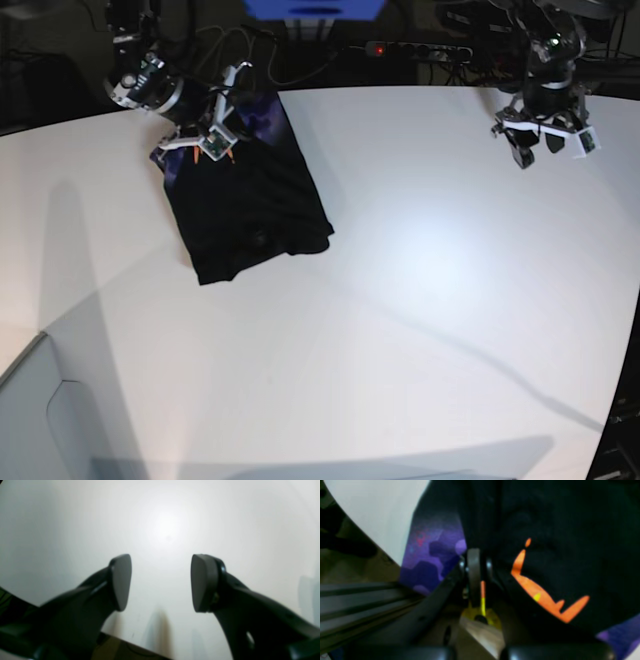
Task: Fold the T-shirt properly
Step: 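Pull the bundle's collar end with the right gripper to straighten it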
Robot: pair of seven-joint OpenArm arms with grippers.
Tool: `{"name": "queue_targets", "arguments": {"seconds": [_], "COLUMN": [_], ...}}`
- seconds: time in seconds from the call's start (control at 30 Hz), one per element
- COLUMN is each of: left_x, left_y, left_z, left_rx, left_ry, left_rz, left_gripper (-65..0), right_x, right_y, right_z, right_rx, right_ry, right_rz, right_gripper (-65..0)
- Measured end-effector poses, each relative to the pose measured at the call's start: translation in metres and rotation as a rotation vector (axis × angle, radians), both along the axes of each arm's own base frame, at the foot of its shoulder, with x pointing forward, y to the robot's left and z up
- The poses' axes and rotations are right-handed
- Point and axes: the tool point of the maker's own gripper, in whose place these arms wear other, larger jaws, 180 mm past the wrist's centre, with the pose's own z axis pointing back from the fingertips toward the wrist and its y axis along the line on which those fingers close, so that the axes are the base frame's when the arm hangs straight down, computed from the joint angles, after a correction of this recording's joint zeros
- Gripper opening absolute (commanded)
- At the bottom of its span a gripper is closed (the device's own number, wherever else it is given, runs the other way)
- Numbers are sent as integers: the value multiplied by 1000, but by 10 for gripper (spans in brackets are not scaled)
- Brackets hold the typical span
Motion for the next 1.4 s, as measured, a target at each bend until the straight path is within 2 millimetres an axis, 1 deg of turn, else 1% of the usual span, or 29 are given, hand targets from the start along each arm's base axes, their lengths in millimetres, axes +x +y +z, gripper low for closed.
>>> {"name": "queue_targets", "arguments": {"seconds": [0.1,0.2,0.23,0.3,0.37,0.4,0.47,0.53,0.6,0.67,0.77,0.83,0.93,1.03,1.13,1.2,1.23,1.33,1.4], "left_x": [0,0,0,-1,-2,-2,0,-1,-1,-1,0,-1,-1,-1,-1,-1,-1,-1,-1], "left_y": [5,8,8,7,7,7,8,7,7,7,7,7,7,7,7,7,7,7,7], "left_z": [2,4,3,3,2,2,3,3,3,3,3,2,3,2,3,3,3,3,3], "left_rx": [19,31,29,29,29,29,29,27,28,28,26,26,27,28,28,29,29,30,26], "left_ry": [10,7,13,12,16,18,10,12,13,13,10,13,13,15,14,14,15,15,12], "left_rz": [-15,-14,-15,-15,-16,-16,-16,-15,-15,-15,-15,-13,-15,-15,-15,-16,-16,-16,-16], "left_gripper": [-287,-287,-287,-287,-287,-287,-287,-287,-287,-287,-287,-287,-287,-287,-287,-287,-287,-287,-287], "right_x": [-2,-7,-7,-1,13,19,25,28,35,37,29,22,20,19,19,26,28,36,38], "right_y": [8,8,9,11,-1,-9,-21,-34,-55,-73,-83,-85,-86,-86,-87,-93,-95,-106,-118], "right_z": [0,5,12,34,58,65,70,69,65,50,25,11,4,6,28,47,52,53,43], "right_rx": [44,47,45,60,53,36,4,-15,-43,-73,-62,-56,-43,-58,-85,-97,-102,-104,-103], "right_ry": [-8,-20,-42,-110,-192,-224,-244,-245,-245,-210,-139,-94,-73,-75,-132,-191,-205,-219,-197], "right_rz": [7,5,11,12,-22,-37,-58,-96,-147,-185,-224,-236,-245,-239,-229,-247,-254,-299,-334], "right_gripper": [-650,-650,-650,-650,-650,-650,-650,-650,-650,-650,-650,-650,-650,-650,-650,-650,-650,-650,-650]}}
